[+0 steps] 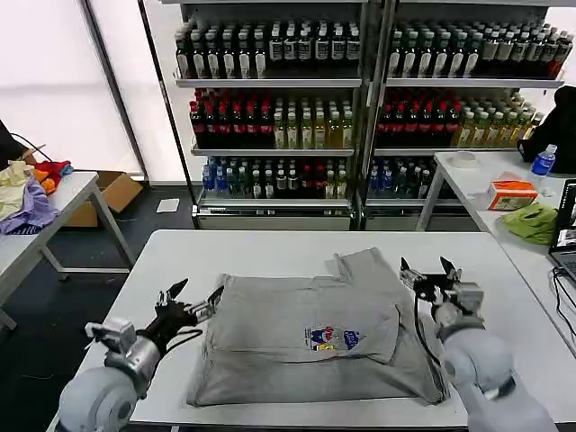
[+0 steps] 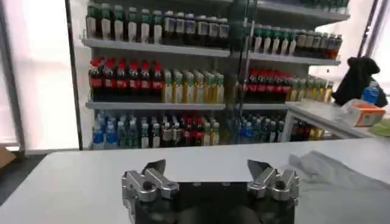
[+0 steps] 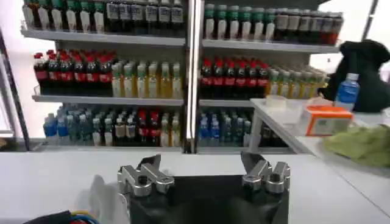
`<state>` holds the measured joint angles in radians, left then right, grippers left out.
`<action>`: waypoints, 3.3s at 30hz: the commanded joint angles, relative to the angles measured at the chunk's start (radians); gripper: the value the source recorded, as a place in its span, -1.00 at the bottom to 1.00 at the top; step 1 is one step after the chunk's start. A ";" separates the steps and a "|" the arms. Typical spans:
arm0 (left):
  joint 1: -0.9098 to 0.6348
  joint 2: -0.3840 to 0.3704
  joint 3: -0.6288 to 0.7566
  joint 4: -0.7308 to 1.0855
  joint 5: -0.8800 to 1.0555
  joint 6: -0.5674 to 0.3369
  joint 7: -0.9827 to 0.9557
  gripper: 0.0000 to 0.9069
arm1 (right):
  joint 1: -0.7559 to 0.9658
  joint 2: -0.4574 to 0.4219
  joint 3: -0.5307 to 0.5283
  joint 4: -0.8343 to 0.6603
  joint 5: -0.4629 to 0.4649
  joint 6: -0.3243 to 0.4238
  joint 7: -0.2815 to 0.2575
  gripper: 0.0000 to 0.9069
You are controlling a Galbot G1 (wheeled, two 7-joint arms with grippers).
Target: Fold and organize the clothes.
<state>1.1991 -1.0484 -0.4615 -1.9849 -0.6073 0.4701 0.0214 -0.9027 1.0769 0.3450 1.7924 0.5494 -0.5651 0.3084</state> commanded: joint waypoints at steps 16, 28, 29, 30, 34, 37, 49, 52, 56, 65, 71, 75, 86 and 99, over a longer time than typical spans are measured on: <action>-0.423 -0.079 0.240 0.564 0.057 0.024 0.005 1.00 | 0.407 0.154 -0.197 -0.617 -0.080 0.016 -0.111 1.00; -0.447 -0.086 0.273 0.612 0.083 0.024 0.008 1.00 | 0.420 0.208 -0.196 -0.722 -0.108 0.026 -0.121 1.00; -0.446 -0.090 0.273 0.613 0.083 0.024 0.008 1.00 | 0.419 0.212 -0.195 -0.728 -0.108 0.027 -0.120 1.00; -0.445 -0.092 0.273 0.613 0.084 0.025 0.008 1.00 | 0.417 0.213 -0.193 -0.730 -0.108 0.026 -0.120 1.00; -0.438 -0.091 0.272 0.615 0.088 0.025 0.007 1.00 | 0.400 0.214 -0.188 -0.725 -0.108 0.026 -0.119 1.00; -0.434 -0.089 0.272 0.610 0.087 0.026 0.007 1.00 | 0.389 0.213 -0.185 -0.713 -0.106 0.023 -0.118 1.00; -0.421 -0.096 0.284 0.615 0.091 0.036 0.009 -0.98 | 0.342 0.222 -0.172 -0.679 -0.107 0.023 -0.110 -1.00; -0.410 -0.091 0.286 0.607 0.088 0.038 0.013 -0.98 | 0.331 0.219 -0.170 -0.671 -0.103 0.022 -0.102 -1.00; -0.383 -0.076 0.281 0.568 0.086 0.041 0.017 -0.98 | 0.322 0.207 -0.169 -0.655 -0.096 0.018 -0.098 -1.00; -0.323 -0.093 0.254 0.538 0.106 0.041 0.041 -0.98 | 0.319 0.209 -0.162 -0.637 -0.093 0.009 -0.081 -1.00; -0.318 -0.097 0.236 0.526 0.100 0.027 0.034 -1.00 | 0.304 0.208 -0.154 -0.597 -0.073 0.006 -0.078 -1.00; -0.316 -0.093 0.221 0.504 0.086 0.021 0.026 -1.00 | 0.295 0.207 -0.137 -0.558 -0.056 0.005 -0.071 -1.00; -0.309 -0.085 0.196 0.413 0.057 -0.087 0.009 -1.00 | 0.241 0.175 -0.119 -0.356 -0.026 0.027 -0.056 -1.00; -0.216 -0.051 0.146 0.305 0.047 -0.082 0.020 -1.00 | 0.153 0.167 -0.088 -0.155 -0.050 0.028 -0.004 -1.00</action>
<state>0.9195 -1.1225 -0.2778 -1.5903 -0.5510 0.4053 0.0368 -0.6895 1.2493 0.2461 1.4819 0.5018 -0.5396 0.2798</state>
